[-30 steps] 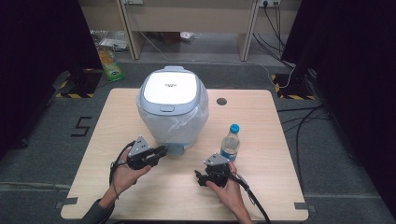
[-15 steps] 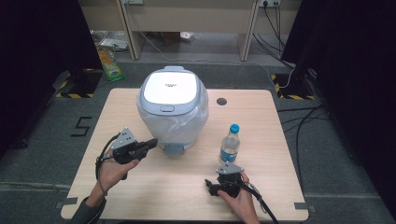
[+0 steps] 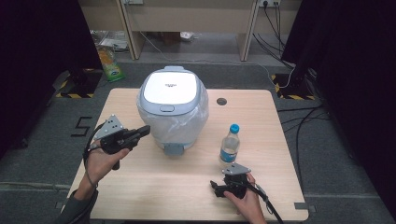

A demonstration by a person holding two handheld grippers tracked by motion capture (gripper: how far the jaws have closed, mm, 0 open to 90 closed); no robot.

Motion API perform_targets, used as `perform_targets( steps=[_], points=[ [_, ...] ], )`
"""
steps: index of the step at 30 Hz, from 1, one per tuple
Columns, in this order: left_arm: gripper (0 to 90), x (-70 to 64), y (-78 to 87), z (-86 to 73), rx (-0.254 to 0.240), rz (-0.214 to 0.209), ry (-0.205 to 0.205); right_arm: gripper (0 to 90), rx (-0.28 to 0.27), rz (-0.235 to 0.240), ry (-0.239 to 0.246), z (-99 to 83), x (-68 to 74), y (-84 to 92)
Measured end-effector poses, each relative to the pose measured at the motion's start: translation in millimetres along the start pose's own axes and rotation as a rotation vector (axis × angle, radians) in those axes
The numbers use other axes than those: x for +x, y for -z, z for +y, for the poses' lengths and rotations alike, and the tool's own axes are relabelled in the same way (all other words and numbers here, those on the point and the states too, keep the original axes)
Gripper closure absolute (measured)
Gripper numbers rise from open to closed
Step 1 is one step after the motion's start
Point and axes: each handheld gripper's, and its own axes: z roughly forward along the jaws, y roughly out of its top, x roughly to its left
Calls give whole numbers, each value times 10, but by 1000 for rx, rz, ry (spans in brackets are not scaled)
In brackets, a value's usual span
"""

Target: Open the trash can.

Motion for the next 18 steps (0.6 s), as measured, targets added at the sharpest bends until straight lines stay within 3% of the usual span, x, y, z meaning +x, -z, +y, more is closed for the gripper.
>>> perform_targets(
  steps=[8,18],
  points=[
    [895,40,-41,155,-6,-18,-5,149,-1,-1,13,2,-14,-6],
    [894,-51,-162,471,-38,-28,-53,144,0,-4,10,3,-15,-8]
  ],
)
